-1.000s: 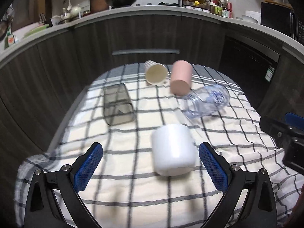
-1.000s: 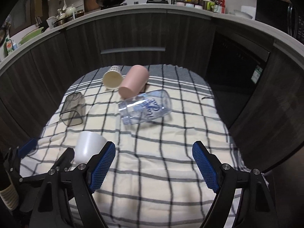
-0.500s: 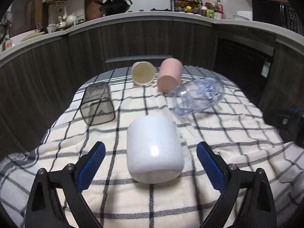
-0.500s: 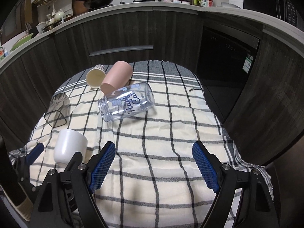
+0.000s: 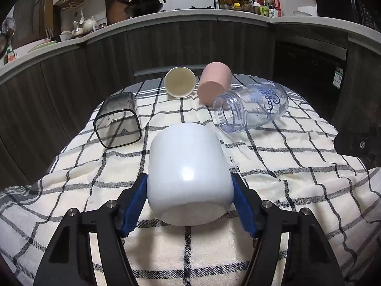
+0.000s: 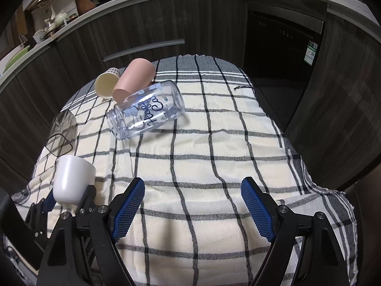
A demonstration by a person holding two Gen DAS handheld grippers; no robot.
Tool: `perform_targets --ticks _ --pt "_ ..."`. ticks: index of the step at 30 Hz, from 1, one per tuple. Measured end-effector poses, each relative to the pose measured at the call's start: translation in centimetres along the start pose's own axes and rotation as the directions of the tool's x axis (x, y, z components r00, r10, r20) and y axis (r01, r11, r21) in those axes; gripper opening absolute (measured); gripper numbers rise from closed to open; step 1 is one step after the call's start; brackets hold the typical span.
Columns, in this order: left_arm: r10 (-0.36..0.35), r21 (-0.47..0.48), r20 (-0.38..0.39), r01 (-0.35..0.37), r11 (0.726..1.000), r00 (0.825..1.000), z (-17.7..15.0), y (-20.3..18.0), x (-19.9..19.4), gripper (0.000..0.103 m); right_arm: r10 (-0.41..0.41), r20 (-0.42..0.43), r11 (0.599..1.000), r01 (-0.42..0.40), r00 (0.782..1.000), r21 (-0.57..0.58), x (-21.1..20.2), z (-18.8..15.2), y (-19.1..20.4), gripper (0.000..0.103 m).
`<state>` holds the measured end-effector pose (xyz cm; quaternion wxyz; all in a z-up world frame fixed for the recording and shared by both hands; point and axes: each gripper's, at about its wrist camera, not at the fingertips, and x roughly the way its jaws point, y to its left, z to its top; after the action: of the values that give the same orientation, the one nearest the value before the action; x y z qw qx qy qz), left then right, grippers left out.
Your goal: Flip cup upside down
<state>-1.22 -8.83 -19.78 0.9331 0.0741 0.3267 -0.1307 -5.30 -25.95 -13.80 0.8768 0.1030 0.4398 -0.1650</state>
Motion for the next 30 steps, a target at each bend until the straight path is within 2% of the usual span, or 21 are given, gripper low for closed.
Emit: perform_targets --ticks 5,10,12,15,16,17,18,19,20,21,22,23,24,25,28,30 --pt "0.0 0.01 -0.036 0.001 1.0 0.999 0.5 0.1 0.0 0.067 -0.003 0.009 1.0 0.003 1.0 -0.013 -0.4 0.0 0.2 0.083" --pt "-0.057 0.006 -0.17 0.059 0.998 0.984 2.4 1.0 -0.5 0.067 0.008 -0.015 1.0 -0.008 1.0 0.01 -1.5 1.0 0.4 0.083" --pt "-0.056 0.029 -0.265 0.066 0.997 0.963 3.6 1.4 -0.5 0.067 0.036 -0.042 0.999 -0.035 0.998 0.039 -1.9 1.7 0.4 0.083" --pt "-0.069 0.037 -0.416 0.093 0.995 0.907 4.8 2.0 -0.3 0.067 0.073 -0.067 0.995 -0.068 0.995 0.066 -2.3 2.6 0.5 0.083" --pt "-0.074 0.038 -0.446 0.102 0.994 0.892 5.0 2.1 -0.3 0.067 0.093 -0.075 0.993 -0.087 0.993 0.081 -2.6 3.0 0.6 0.083" --pt "-0.08 0.043 -0.502 0.118 0.992 0.861 5.5 2.2 -0.3 0.067 0.103 -0.078 0.991 -0.097 0.992 0.087 -2.7 3.2 0.7 0.083" --pt "-0.074 0.053 -0.535 0.121 0.991 0.842 5.7 2.3 -0.3 0.067 0.119 -0.081 0.989 -0.111 0.99 0.098 -2.9 3.7 0.8 0.083" --pt "-0.066 0.064 -0.587 0.128 0.99 0.807 5.8 2.3 -0.1 0.067 0.13 -0.081 0.987 -0.121 0.988 0.106 -3.1 4.1 0.9 0.083" --pt "-0.076 0.056 -0.65 0.148 0.987 0.756 5.9 2.3 0.3 0.067 0.14 -0.08 0.985 -0.131 0.987 0.113 -3.3 4.5 1.1 0.083" --pt "-0.091 0.038 -0.694 0.163 0.986 0.714 5.9 2.5 0.6 0.067 0.15 -0.081 0.983 -0.139 0.985 0.119 -3.5 4.9 1.2 0.083" --pt "-0.108 0.011 -0.752 0.175 0.984 0.651 5.9 2.7 1.1 0.067 0.159 -0.084 0.981 -0.148 0.984 0.125 -3.5 5.3 1.3 0.083" --pt "-0.116 -0.002 -0.778 0.183 0.983 0.617 6.0 2.7 1.3 0.067 0.172 -0.086 0.978 -0.16 0.981 0.133 -3.6 5.7 1.5 0.083" --pt "-0.129 -0.018 -0.809 0.195 0.981 0.573 6.0 2.7 1.6 0.067 0.18 -0.086 0.976 -0.167 0.98 0.138 -3.6 6.0 1.5 0.083" --pt "-0.135 -0.027 -0.83 0.203 0.979 0.541 6.1 2.6 1.8 0.067 0.188 -0.083 0.974 -0.175 0.979 0.144 -3.7 6.5 1.7 0.083" --pt "-0.133 -0.034 -0.868 0.209 0.977 0.478 6.5 2.5 2.7 0.067 0.203 -0.065 0.97 -0.191 0.977 0.15 -4.0 7.5 2.0 0.083" --pt "-0.137 -0.052 -0.895 0.206 0.977 0.424 6.6 2.5 3.6 0.067 0.209 -0.052 0.968 -0.199 0.976 0.154 -4.2 8.0 2.2 0.083"
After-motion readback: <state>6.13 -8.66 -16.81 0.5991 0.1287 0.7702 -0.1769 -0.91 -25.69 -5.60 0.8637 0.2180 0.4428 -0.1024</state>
